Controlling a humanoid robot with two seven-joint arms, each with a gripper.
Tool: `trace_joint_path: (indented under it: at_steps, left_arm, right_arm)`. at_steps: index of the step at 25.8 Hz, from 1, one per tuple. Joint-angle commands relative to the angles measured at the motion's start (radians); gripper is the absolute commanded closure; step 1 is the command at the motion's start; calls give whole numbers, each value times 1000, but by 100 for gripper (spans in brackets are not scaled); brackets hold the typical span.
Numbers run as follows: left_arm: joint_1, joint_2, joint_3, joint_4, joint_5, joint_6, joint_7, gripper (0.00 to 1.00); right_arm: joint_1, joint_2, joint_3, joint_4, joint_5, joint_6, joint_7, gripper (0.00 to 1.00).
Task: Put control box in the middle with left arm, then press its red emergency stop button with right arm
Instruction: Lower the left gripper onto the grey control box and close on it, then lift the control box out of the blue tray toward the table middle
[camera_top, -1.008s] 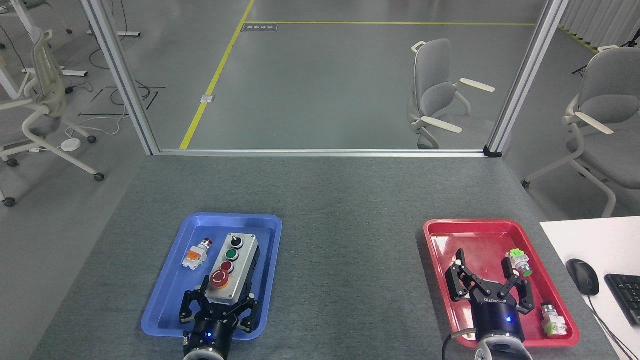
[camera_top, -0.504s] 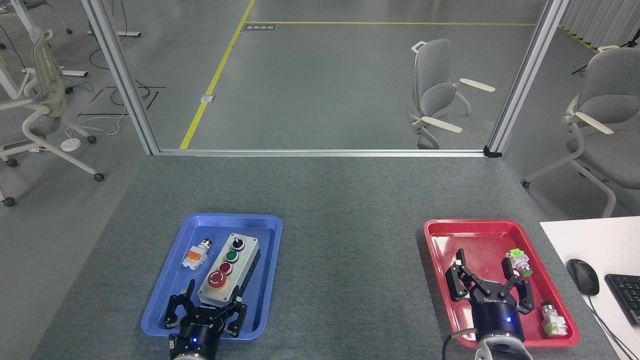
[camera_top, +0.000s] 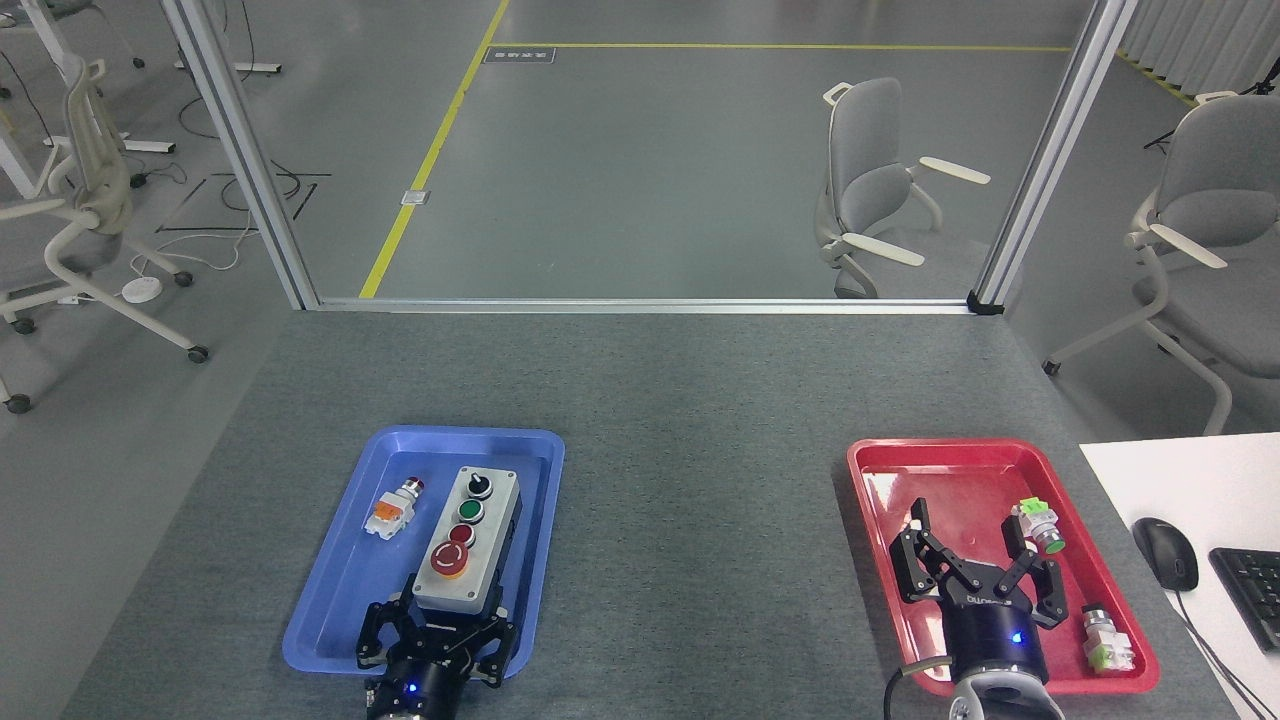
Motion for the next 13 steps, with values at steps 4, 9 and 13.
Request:
trace_joint_path:
  at_steps: [4, 9, 13]
  left_arm:
    - [-60, -23, -3, 46, 1, -24, -2, 2]
    - [-83, -22, -3, 89, 1, -25, -10, 17]
    - [-83, -17, -3, 124, 1, -59, -15, 44]
  right_arm:
    - [0, -1, 0, 0, 0, 0, 0, 1]
    - [0, -1, 0, 0, 0, 0, 0, 1]
    - [1, -1, 0, 0, 0, 0, 0, 1]
